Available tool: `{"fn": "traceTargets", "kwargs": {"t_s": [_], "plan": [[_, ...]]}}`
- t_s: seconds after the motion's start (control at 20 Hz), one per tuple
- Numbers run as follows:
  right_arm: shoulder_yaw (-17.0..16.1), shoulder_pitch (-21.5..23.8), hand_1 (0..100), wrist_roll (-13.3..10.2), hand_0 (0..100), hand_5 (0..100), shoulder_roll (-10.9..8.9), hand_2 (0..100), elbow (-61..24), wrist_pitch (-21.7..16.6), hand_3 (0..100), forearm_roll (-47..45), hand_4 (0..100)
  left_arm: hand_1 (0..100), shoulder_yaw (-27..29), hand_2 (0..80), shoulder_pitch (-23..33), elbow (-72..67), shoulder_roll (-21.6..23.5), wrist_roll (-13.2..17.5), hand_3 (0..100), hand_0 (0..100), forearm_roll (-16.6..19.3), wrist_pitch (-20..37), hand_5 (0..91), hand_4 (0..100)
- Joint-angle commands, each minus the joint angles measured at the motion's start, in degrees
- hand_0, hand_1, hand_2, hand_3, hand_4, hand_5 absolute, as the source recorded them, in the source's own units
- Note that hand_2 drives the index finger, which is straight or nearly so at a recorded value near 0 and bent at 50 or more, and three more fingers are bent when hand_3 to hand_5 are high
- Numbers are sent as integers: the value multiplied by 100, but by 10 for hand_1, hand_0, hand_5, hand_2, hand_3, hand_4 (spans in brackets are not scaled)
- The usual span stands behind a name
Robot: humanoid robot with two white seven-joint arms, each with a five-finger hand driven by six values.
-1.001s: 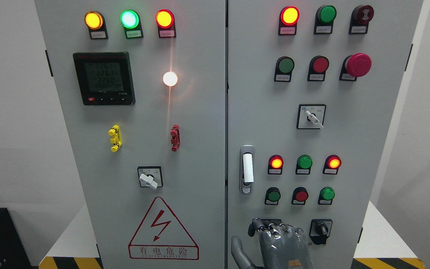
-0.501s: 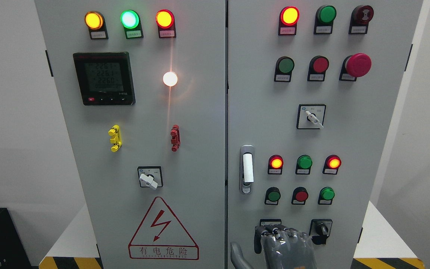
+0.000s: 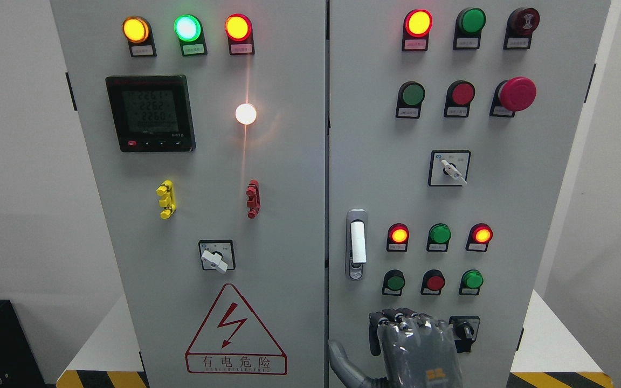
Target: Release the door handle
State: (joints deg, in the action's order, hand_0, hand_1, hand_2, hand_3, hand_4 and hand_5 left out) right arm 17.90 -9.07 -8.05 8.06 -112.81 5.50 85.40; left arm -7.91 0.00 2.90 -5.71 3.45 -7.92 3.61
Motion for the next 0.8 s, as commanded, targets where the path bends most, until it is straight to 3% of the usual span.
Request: {"fn": "traceTargets", "kwargs": {"t_s": [0.0,0.45,0.55,0.75], "plan": [[-58,-393,273,32,222,1000,-6,915,303,12,1000,258,1000,556,0,0,114,0,0,-2,0,120,1,-1,0,0],[-199,-859,296,50,218,1000,-6,965,883,99,1000,381,1000,556,0,0,114,0,0,-2,0,120,1,-1,0,0],[-199,-956,291,189,217,1000,-6,971,971,223,1000,373,1000,556,0,0,114,0,0,-2,0,120,-8,-1,0,0],[-216,-1114,279,225,220,1000,-6,979,1120,258,1000,373,1000,556,0,0,114,0,0,-2,0,120,-8,-1,0,0]]}}
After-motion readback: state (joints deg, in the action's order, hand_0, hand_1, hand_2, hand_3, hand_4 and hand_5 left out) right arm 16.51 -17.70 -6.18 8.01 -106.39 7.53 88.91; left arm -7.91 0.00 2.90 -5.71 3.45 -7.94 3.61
